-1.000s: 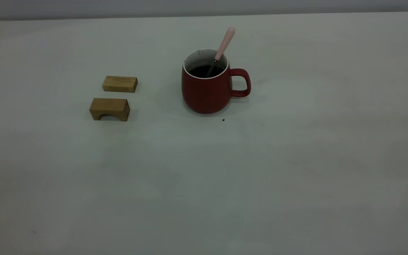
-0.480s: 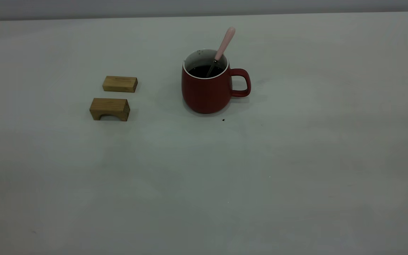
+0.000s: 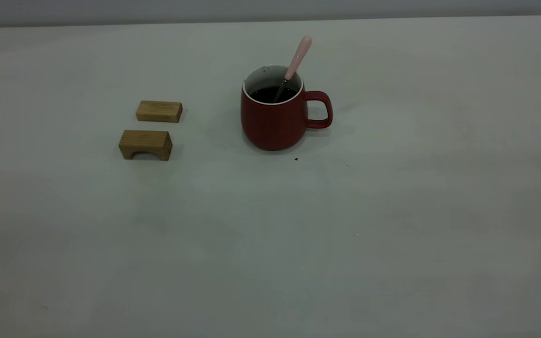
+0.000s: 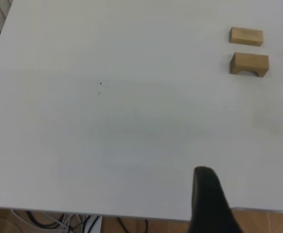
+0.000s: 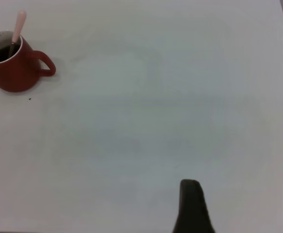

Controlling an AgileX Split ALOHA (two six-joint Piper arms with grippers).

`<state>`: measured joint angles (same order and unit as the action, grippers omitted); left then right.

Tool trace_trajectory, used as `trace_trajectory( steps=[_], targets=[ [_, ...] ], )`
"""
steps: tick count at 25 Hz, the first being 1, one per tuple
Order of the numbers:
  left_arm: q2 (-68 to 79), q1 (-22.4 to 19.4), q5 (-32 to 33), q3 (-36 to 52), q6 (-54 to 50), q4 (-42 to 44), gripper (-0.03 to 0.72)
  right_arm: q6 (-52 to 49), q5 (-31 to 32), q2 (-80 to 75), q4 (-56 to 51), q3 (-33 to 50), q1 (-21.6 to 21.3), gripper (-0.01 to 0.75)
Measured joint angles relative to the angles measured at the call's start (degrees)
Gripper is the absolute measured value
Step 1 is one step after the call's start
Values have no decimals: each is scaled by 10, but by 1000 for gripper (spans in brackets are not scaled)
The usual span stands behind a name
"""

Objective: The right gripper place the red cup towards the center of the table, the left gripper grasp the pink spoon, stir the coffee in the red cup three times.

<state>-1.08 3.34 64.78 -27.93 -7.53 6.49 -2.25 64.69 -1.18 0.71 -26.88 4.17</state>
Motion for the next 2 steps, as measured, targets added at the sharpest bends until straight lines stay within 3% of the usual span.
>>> trace_trajectory(
  steps=[2],
  targets=[
    [0,0,0,0,0,0,492,0,0,0,0,0,0,582]
  ],
)
